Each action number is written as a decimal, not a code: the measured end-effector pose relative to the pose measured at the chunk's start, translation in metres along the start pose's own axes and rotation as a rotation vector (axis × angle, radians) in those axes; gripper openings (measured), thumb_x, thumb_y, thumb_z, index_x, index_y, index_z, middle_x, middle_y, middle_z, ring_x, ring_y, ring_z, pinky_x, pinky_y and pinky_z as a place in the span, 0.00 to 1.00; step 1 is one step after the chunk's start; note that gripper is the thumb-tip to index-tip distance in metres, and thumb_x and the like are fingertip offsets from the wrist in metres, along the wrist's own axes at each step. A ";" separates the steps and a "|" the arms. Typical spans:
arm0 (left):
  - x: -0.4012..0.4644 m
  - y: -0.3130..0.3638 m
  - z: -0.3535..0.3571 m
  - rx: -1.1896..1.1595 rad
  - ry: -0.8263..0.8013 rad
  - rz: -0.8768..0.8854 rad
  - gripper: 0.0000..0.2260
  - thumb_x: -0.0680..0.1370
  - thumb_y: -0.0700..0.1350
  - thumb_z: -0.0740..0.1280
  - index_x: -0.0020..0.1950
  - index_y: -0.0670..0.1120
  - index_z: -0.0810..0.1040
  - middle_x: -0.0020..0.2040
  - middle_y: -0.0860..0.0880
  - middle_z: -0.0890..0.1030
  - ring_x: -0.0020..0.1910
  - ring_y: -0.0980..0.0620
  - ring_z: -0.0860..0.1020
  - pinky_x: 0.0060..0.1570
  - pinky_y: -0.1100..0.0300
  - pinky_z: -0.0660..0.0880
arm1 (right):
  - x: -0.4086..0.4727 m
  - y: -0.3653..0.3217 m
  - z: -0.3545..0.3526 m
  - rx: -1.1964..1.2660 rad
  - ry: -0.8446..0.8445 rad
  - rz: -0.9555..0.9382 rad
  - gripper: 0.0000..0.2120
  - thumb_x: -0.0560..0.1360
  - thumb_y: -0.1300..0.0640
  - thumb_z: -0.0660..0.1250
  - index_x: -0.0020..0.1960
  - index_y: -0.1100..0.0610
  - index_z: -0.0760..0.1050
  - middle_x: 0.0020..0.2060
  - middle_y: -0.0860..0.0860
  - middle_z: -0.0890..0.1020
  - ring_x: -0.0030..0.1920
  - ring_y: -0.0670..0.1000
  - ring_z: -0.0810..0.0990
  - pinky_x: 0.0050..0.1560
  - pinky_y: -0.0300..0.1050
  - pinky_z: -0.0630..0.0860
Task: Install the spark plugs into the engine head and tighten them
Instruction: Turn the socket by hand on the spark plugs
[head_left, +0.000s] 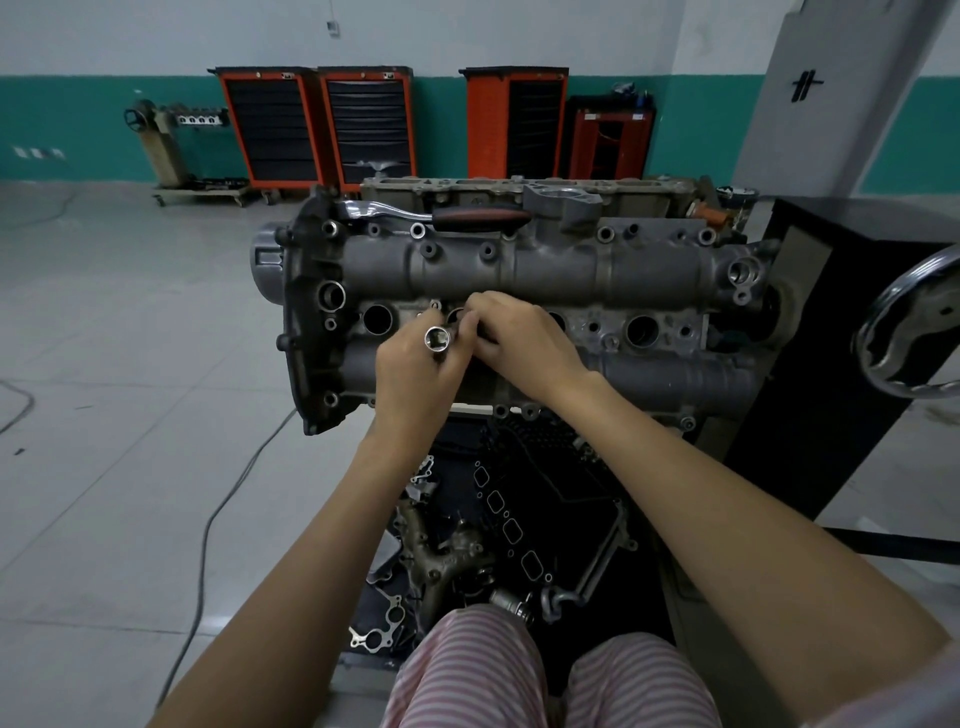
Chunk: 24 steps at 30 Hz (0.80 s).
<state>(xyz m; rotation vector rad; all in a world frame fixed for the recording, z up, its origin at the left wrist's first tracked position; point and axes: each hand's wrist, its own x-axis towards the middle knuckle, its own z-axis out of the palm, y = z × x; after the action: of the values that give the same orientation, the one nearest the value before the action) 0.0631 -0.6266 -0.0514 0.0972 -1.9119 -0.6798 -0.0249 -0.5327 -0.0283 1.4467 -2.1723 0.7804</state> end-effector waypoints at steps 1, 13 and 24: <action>0.000 0.000 0.000 0.006 0.007 0.012 0.19 0.77 0.48 0.64 0.31 0.39 0.68 0.26 0.45 0.68 0.26 0.48 0.66 0.27 0.58 0.62 | 0.000 0.000 0.000 0.002 -0.003 0.008 0.06 0.74 0.57 0.64 0.47 0.60 0.72 0.42 0.54 0.76 0.43 0.58 0.76 0.37 0.49 0.69; -0.002 0.000 -0.001 -0.020 -0.011 -0.008 0.13 0.77 0.45 0.63 0.37 0.38 0.69 0.31 0.42 0.70 0.29 0.48 0.68 0.30 0.62 0.62 | 0.000 0.003 0.003 -0.016 0.000 -0.047 0.11 0.74 0.61 0.63 0.55 0.60 0.77 0.44 0.56 0.78 0.44 0.60 0.78 0.38 0.51 0.74; -0.003 -0.004 -0.003 -0.039 -0.009 -0.002 0.12 0.77 0.43 0.61 0.39 0.35 0.70 0.32 0.43 0.72 0.30 0.46 0.70 0.31 0.63 0.63 | -0.001 0.002 0.003 -0.026 -0.005 -0.045 0.14 0.73 0.53 0.65 0.55 0.59 0.72 0.49 0.53 0.78 0.46 0.57 0.78 0.38 0.49 0.72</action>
<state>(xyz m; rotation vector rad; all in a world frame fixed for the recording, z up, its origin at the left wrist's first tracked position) 0.0657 -0.6298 -0.0546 0.0712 -1.9068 -0.7192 -0.0262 -0.5335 -0.0310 1.4815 -2.1376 0.7311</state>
